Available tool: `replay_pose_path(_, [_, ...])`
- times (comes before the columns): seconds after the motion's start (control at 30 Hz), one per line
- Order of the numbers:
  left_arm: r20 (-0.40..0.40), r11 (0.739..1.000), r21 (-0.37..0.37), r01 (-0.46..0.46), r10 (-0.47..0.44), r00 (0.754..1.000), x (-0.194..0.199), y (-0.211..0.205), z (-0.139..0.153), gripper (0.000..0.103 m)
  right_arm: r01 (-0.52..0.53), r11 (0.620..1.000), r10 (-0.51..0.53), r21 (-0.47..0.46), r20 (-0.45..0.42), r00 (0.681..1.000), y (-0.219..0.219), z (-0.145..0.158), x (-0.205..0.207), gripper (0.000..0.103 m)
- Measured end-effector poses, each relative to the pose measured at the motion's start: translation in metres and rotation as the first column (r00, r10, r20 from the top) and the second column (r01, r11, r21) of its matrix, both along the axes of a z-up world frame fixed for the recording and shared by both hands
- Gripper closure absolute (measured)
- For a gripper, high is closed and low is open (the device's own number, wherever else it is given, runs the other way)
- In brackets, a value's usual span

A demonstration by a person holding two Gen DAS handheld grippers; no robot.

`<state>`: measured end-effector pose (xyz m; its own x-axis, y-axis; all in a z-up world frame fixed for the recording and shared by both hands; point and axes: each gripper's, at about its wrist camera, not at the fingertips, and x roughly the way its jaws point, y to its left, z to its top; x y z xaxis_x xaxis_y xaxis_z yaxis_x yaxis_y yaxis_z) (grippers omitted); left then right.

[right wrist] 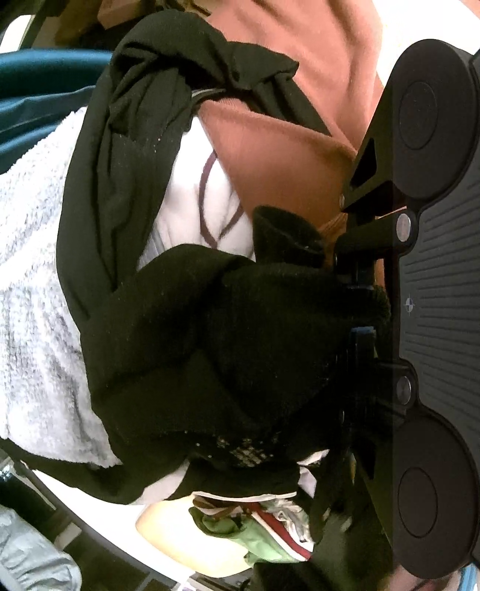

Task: Fold clothes

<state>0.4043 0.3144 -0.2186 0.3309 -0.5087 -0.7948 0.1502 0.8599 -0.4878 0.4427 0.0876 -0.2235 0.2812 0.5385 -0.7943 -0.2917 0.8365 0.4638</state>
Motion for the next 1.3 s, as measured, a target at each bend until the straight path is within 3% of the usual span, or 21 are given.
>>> replay_pose_path(0.1, [-0.017,0.974,-0.158,-0.161,0.161,0.987,0.002,0.038,0.016,0.089,-0.068,0.998,0.068,-0.001,0.042,0.997,0.014,0.005,-0.007,0.091])
replay_pose_path(0.17, [-0.047,0.960,-0.208,-0.189,0.183,0.982,0.009,0.049,0.019,0.088,-0.133,0.991,0.134,-0.015,0.073,0.988,0.031,0.007,-0.014,0.091])
replay_pose_path(0.2, [-0.065,0.960,-0.216,-0.181,0.170,0.983,0.014,0.050,0.018,0.081,-0.158,0.987,0.159,-0.022,0.082,0.984,0.039,0.006,-0.016,0.091])
replay_pose_path(0.23, [-0.082,0.959,-0.225,-0.173,0.158,0.984,0.019,0.052,0.018,0.067,-0.182,0.983,0.183,-0.028,0.090,0.979,0.047,0.005,-0.019,0.091])
replay_pose_path(0.27, [-0.095,0.961,-0.227,-0.160,0.142,0.985,0.023,0.051,0.017,0.058,-0.205,0.978,0.207,-0.034,0.097,0.973,0.055,0.003,-0.022,0.092])
replay_pose_path(0.33, [-0.091,0.976,-0.189,-0.108,0.092,0.992,0.030,0.039,0.016,0.031,-0.251,0.967,0.255,-0.047,0.111,0.961,0.072,0.000,-0.027,0.092])
replay_pose_path(0.5, [-0.114,0.995,-0.088,-0.043,0.033,0.993,0.045,-0.008,-0.001,0.022,-0.314,0.943,0.328,-0.113,0.142,0.934,0.092,-0.006,-0.042,0.092])
replay_pose_path(0.6, [-0.122,0.999,0.011,0.030,-0.029,0.992,0.047,-0.024,-0.009,0.022,-0.330,0.934,0.350,-0.136,0.159,0.923,0.095,-0.006,-0.045,0.092])
replay_pose_path(0.83, [-0.153,0.981,0.148,0.124,-0.101,0.983,0.054,-0.049,-0.025,0.020,-0.370,0.917,0.392,-0.146,0.180,0.902,0.098,-0.005,-0.050,0.092])
replay_pose_path(0.87, [-0.147,0.976,0.169,0.137,-0.113,0.983,0.053,-0.051,-0.025,0.024,-0.370,0.917,0.393,-0.149,0.181,0.902,0.098,-0.005,-0.050,0.092])
replay_pose_path(0.93, [-0.126,0.967,0.210,0.145,-0.120,0.985,0.049,-0.053,-0.021,0.056,-0.360,0.919,0.386,-0.162,0.179,0.905,0.094,-0.005,-0.049,0.088])
replay_pose_path(1.0, [-0.113,0.979,0.178,0.096,-0.076,0.991,0.045,-0.043,-0.013,0.063,-0.336,0.928,0.363,-0.163,0.178,0.915,0.085,-0.004,-0.048,0.068])
replay_pose_path(1.03, [-0.096,0.988,0.141,0.060,-0.046,0.994,0.040,-0.035,-0.006,0.065,-0.316,0.935,0.343,-0.163,0.180,0.922,0.078,-0.002,-0.047,0.062])
replay_pose_path(1.1, [-0.052,0.997,0.079,-0.012,0.017,0.998,0.026,-0.015,0.011,0.066,-0.272,0.948,0.300,-0.164,0.185,0.936,0.063,0.002,-0.046,0.035])
replay_pose_path(1.2, [0.022,0.992,0.009,-0.129,0.129,0.991,-0.003,0.022,0.040,0.067,-0.164,0.966,0.204,-0.200,0.202,0.958,0.030,0.012,-0.042,0.031])
replay_pose_path(1.3, [0.129,0.980,-0.002,-0.198,0.197,0.972,-0.023,0.046,0.071,0.067,-0.048,0.980,0.090,-0.193,0.215,0.972,-0.011,0.022,-0.031,0.027])
